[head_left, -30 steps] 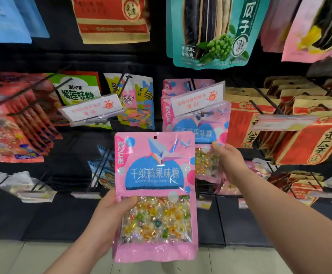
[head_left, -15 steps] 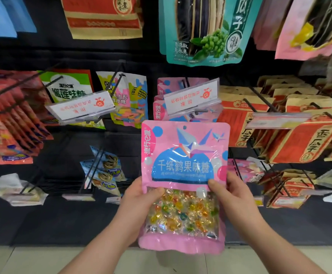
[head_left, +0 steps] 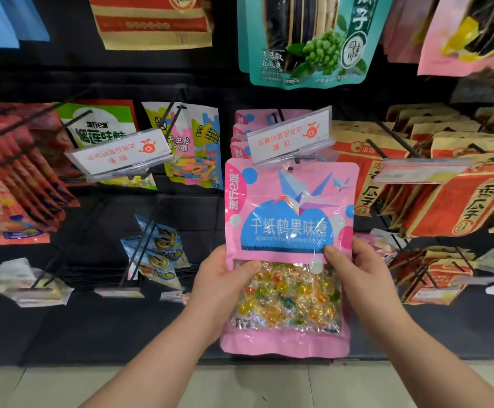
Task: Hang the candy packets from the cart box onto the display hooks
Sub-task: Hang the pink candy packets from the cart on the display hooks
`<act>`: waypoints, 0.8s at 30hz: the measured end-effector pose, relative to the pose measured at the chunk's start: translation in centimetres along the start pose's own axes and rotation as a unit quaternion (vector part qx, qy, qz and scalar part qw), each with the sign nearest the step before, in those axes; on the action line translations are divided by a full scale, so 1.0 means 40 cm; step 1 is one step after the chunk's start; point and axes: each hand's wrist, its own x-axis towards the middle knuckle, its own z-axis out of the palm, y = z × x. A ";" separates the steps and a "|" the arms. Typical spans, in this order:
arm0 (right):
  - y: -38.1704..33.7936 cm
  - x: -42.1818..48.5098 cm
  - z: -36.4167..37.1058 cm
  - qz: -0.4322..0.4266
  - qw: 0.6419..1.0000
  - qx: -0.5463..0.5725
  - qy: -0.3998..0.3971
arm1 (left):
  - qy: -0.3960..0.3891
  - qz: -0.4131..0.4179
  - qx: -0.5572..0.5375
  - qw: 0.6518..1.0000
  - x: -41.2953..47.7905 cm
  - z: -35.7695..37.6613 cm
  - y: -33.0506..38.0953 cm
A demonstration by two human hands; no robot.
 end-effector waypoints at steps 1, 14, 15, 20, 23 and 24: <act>0.000 0.002 -0.003 -0.001 1.000 0.003 0.003 | -0.002 0.001 0.000 1.000 0.000 0.002 0.001; -0.008 0.052 0.007 0.017 0.999 -0.034 0.025 | -0.010 0.015 0.033 0.999 0.041 0.016 0.019; -0.012 0.066 0.011 0.022 0.999 -0.041 0.026 | -0.009 0.021 0.041 0.999 0.055 0.020 0.022; -0.026 0.148 0.030 0.011 0.994 -0.104 0.037 | 0.006 0.036 0.083 0.996 0.134 0.038 0.040; -0.021 0.203 0.042 0.009 0.986 -0.157 0.053 | 0.010 0.049 0.113 0.992 0.185 0.046 0.045; -0.021 0.219 0.046 0.013 0.985 -0.165 0.056 | 0.009 0.053 0.123 0.991 0.202 0.048 0.045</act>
